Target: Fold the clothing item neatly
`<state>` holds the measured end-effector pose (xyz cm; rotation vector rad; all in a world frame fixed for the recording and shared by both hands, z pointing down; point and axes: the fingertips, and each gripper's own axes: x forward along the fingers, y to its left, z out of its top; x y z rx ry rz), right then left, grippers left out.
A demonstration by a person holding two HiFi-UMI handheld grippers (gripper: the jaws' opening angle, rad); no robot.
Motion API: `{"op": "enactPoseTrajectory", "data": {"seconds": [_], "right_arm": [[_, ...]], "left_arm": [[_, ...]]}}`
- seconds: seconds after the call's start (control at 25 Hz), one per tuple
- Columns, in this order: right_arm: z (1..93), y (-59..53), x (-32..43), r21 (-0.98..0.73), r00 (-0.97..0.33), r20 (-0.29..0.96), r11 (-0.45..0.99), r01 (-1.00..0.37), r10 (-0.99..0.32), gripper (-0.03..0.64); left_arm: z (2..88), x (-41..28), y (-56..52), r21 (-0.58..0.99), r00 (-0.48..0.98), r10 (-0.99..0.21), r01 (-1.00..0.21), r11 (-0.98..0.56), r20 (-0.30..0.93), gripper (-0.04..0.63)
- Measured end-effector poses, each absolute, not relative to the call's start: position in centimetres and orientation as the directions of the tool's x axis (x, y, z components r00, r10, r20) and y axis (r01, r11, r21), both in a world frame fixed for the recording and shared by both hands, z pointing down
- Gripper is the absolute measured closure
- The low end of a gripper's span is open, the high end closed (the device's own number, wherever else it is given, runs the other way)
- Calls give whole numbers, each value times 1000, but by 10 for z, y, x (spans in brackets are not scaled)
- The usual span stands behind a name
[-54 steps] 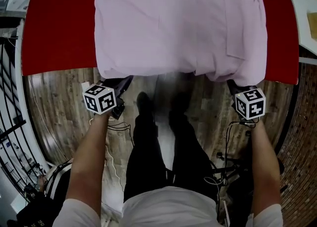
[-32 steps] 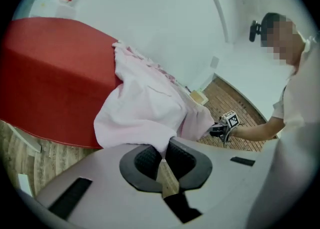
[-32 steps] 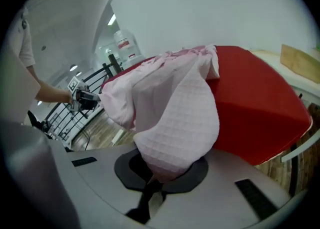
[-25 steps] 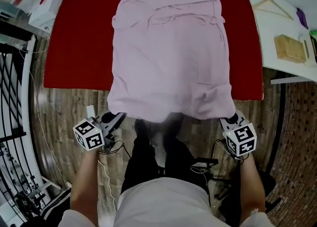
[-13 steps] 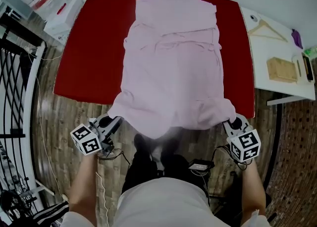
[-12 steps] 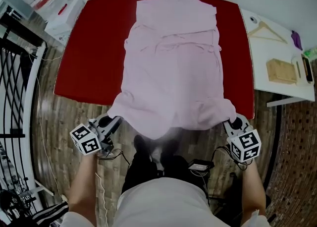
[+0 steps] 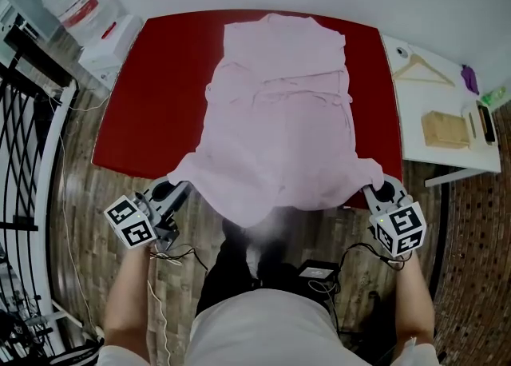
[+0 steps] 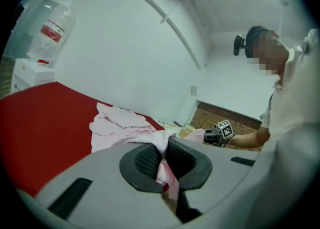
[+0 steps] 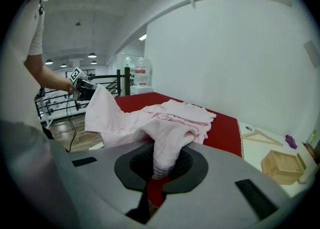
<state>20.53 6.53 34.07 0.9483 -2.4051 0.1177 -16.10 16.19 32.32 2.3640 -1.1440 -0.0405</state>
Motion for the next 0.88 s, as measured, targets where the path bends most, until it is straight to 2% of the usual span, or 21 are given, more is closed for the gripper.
{"op": "enactPoseTrajectory", "data": {"seconds": [0.28, 0.88], "right_arm": [[309, 37, 195, 152, -572, 492, 711, -687, -657, 592], [255, -50, 171, 268, -441, 460, 594, -759, -771, 592]], "left_arm": [[279, -169, 115, 368, 711, -690, -683, -631, 136, 583], [227, -197, -9, 272, 816, -576, -565, -779, 46, 583]]}}
